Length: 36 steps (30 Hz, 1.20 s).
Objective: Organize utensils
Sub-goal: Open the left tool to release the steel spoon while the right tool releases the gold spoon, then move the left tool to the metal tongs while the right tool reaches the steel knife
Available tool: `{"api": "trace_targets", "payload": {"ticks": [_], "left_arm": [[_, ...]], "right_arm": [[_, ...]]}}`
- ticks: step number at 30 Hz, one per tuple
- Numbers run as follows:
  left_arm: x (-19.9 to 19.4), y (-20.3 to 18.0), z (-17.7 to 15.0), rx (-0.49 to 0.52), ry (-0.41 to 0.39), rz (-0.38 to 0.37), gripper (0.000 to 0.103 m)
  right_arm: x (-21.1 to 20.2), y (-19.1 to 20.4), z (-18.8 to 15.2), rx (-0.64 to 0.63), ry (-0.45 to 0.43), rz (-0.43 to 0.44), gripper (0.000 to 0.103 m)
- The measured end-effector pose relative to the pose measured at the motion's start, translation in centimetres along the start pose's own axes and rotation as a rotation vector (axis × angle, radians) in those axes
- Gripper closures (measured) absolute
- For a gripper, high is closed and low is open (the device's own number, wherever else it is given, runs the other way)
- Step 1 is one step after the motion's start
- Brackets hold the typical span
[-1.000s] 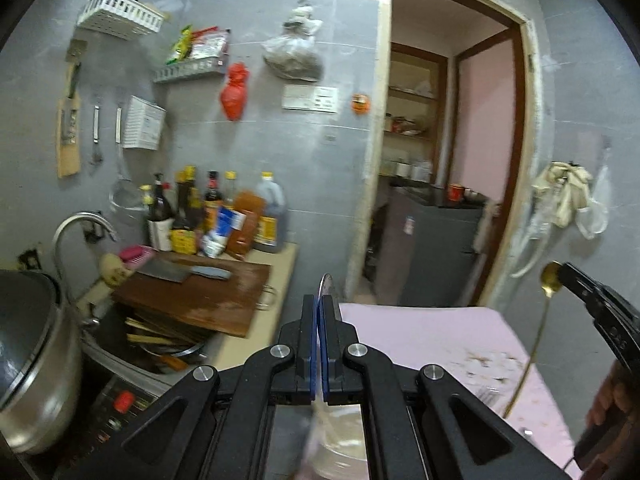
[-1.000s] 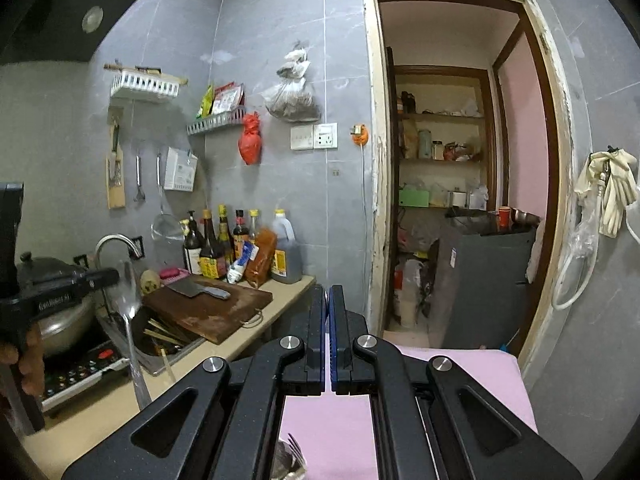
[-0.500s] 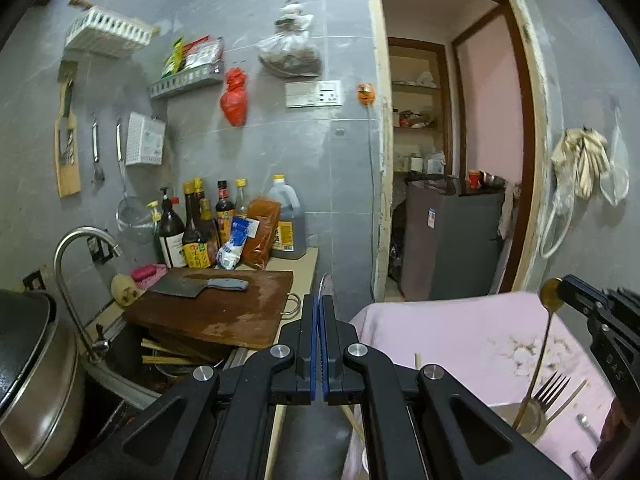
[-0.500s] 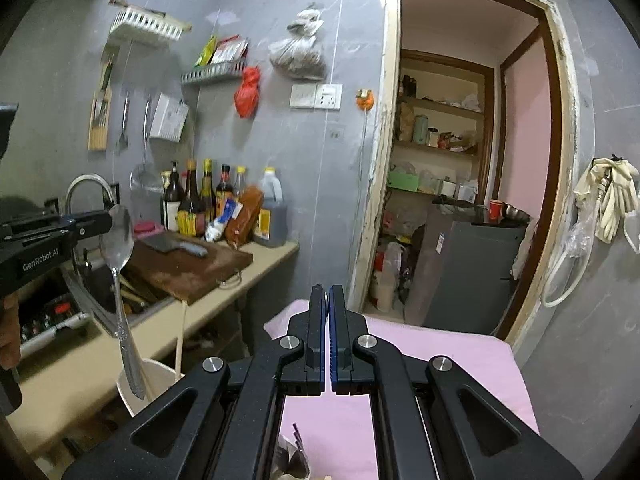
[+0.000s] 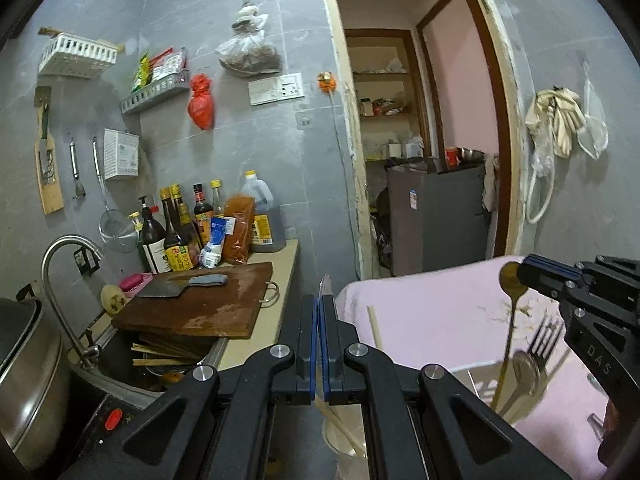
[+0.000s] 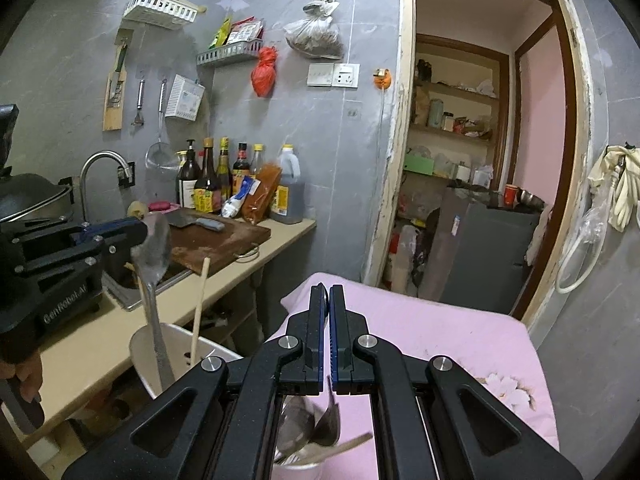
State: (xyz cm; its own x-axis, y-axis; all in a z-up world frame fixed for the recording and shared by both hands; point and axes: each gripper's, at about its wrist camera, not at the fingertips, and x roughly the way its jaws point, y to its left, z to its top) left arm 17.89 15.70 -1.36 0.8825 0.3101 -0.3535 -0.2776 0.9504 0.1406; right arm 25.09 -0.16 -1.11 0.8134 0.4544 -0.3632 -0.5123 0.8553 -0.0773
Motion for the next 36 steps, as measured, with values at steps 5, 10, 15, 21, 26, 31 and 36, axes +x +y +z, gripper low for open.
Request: {"api": "trace_targets", "payload": {"ticks": [5, 10, 15, 21, 26, 31, 36], "left_arm": [[-0.1, 1.1, -0.2, -0.115, 0.085, -0.109, 0.097], [-0.2, 2.3, -0.4, -0.224, 0.128, -0.173, 0.087], [-0.9, 2.9, -0.2, -0.32, 0.124, -0.226, 0.066], [-2.1, 0.8, 0.6, -0.342, 0.092, -0.257, 0.039], [-3.5, -2.1, 1.1, -0.345, 0.032, -0.264, 0.005], [-4.5, -5.4, 0.8, -0.346, 0.016, -0.262, 0.001], [-5.4, -9.0, 0.2, -0.285, 0.019, -0.244, 0.001]], "right_arm": [[-0.4, -0.3, -0.3, 0.017, 0.02, 0.02, 0.099], [-1.5, -1.2, -0.2, 0.049, 0.012, 0.032, 0.099], [-3.6, -3.2, 0.1, 0.116, -0.02, 0.031, 0.069], [-6.8, -6.9, -0.2, 0.195, -0.055, -0.005, 0.052], [-9.9, -10.8, -1.3, 0.257, -0.078, -0.038, 0.021], [-12.3, -14.4, -2.8, 0.275, -0.088, -0.085, 0.006], [-13.7, -17.2, -4.6, 0.287, -0.066, -0.132, 0.001]]}}
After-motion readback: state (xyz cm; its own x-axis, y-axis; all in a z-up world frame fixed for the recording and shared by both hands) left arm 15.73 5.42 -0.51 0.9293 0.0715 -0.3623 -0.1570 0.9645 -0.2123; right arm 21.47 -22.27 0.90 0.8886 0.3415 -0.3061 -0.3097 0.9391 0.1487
